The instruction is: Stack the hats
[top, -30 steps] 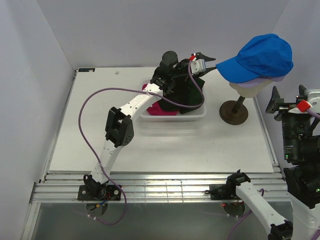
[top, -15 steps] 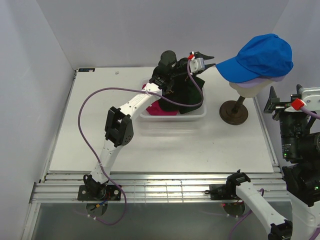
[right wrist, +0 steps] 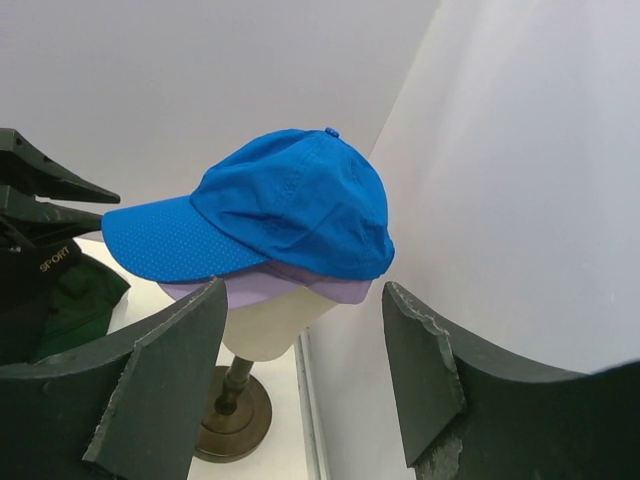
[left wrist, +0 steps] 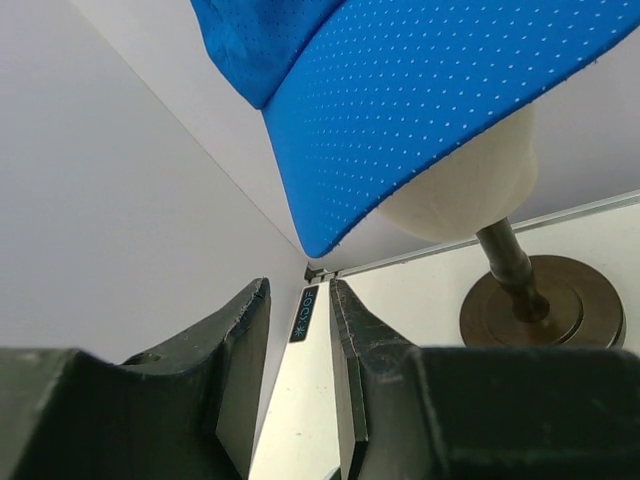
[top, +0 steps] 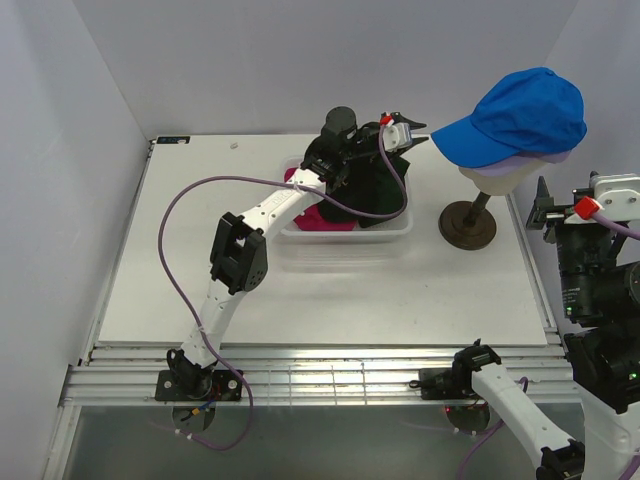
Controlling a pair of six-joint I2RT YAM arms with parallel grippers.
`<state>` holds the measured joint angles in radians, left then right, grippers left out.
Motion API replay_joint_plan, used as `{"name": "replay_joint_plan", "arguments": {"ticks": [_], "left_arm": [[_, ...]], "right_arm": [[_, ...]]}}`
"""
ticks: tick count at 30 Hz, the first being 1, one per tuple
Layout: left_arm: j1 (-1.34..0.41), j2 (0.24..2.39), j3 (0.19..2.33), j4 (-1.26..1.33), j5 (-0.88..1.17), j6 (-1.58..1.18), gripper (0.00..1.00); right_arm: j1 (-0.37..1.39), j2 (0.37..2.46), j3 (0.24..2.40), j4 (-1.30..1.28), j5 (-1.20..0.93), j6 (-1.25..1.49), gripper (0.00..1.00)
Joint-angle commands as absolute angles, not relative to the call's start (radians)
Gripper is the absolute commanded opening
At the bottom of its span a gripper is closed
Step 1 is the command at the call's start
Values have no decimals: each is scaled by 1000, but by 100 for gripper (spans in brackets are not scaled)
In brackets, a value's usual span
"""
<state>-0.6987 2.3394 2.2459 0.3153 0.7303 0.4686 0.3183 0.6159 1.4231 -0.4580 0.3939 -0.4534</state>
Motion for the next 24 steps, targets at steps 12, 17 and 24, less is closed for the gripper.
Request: {"name": "replay_joint_plan", "arguments": {"ticks": [12,17,24], "left_arm": [[-733,2292,2290,302,707,485,41],[-741,2301,2306,302,695,486,36],[-742,2289,2303,302,661,486,16]], "right_arm": [[321,638,1453,-469,361,-451,69],[321,637,1462,-477,359,-454,69],[321,637,1453,-479,351,-454,69]]}}
